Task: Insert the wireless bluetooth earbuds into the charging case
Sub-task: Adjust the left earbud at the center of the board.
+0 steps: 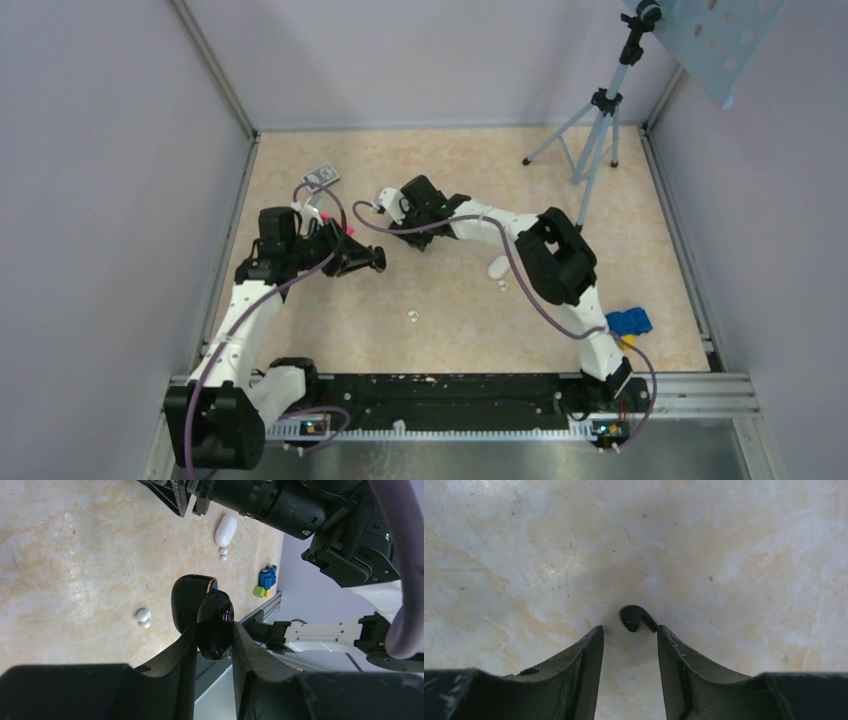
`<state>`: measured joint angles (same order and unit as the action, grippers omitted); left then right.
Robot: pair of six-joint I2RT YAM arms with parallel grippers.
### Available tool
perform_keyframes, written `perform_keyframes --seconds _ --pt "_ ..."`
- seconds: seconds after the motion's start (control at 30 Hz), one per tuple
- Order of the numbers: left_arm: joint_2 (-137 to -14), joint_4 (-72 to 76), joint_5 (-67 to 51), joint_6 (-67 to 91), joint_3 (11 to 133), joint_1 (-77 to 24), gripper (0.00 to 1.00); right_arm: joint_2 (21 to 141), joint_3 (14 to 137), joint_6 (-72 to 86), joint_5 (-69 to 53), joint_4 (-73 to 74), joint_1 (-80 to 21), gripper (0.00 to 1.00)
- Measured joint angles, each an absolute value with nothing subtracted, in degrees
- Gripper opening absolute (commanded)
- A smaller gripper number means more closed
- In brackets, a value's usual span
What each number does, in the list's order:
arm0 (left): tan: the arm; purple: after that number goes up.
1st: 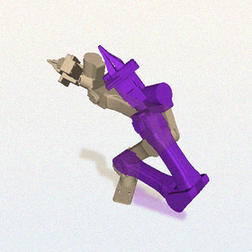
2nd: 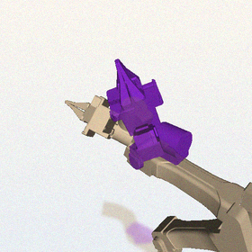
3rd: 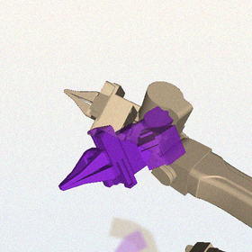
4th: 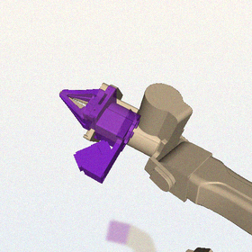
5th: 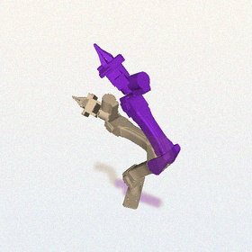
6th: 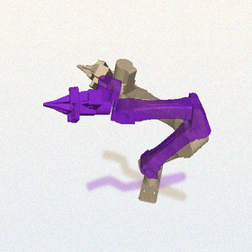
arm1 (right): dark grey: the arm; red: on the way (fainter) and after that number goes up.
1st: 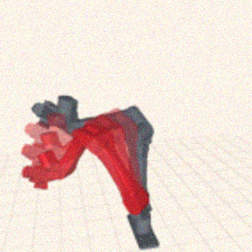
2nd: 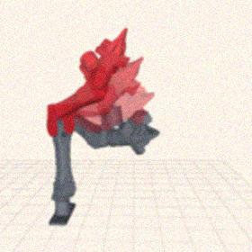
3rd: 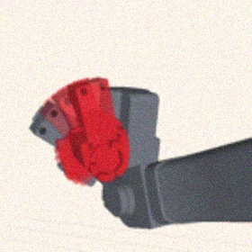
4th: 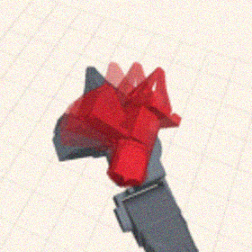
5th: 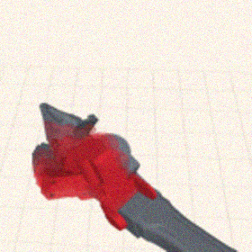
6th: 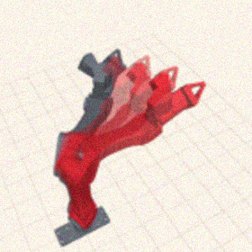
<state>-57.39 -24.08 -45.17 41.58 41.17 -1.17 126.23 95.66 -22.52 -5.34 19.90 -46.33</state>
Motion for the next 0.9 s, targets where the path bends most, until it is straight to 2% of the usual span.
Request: perform_keyframes --seconds 0.27,0.73,0.9 --pt "-57.36 -24.56 -45.17 41.54 41.17 -1.17 0.00 127.15 96.16 -22.48 -5.54 19.22 -46.39 0.38" --pt "-57.01 -24.91 -45.41 41.19 41.17 -0.80 0.00 130.19 100.55 -21.80 -5.02 18.44 -46.39 0.42" --pt "-56.73 -24.93 -45.45 40.80 41.17 -0.80 0.00 130.98 101.78 -21.23 -5.04 18.55 -46.39 0.40"
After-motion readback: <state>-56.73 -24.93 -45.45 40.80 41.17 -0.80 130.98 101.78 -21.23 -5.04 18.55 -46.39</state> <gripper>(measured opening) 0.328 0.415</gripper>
